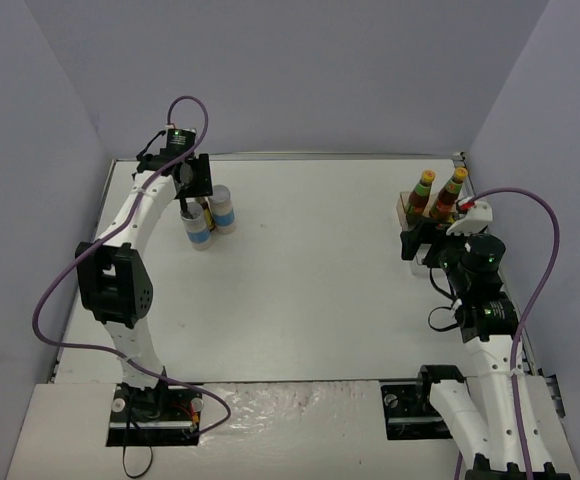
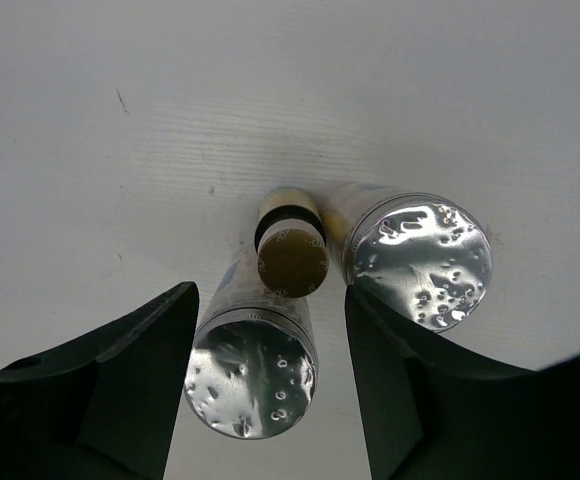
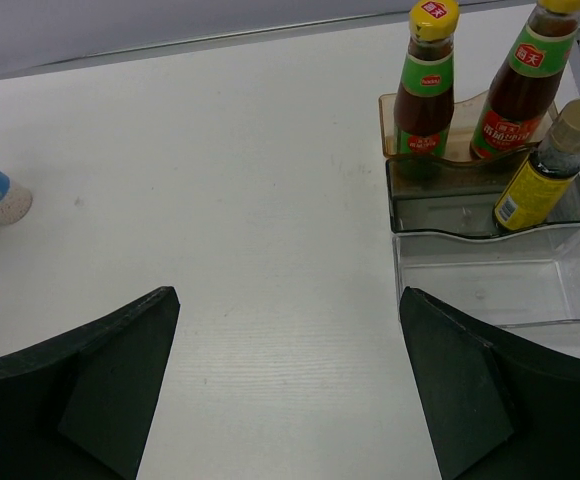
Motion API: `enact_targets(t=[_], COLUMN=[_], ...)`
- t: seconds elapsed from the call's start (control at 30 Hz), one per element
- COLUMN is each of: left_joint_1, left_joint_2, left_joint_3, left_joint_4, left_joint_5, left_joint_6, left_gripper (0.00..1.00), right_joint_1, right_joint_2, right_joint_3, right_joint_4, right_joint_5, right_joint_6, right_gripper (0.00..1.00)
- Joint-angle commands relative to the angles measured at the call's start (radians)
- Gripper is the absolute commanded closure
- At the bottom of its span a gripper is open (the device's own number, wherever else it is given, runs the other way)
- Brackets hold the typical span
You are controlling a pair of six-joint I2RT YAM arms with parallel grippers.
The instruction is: Organize the condiment bottles
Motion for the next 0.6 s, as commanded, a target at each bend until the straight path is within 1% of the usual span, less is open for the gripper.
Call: enact_targets(t=[0.0,0.57], left_joint_1=[0.0,0.0], left_joint_2=[-0.007,0.074], left_joint_3=[0.064,0.113], left_joint_4=[0.015,0.005], left_joint_5=[-0.016,0.005], left_joint_6=[0.02,0.025], left_gripper=[0.45,0.51], right_joint_1=[0.005,0.005], right_joint_2=[-0.01,-0.004], right_joint_3=[-0.013,-0.026], right_joint_4=[0.045,0.045], right_joint_5=[-0.008,0.011], right_joint_6=[-0.009,-0.012], right_gripper=[0.11,0.11])
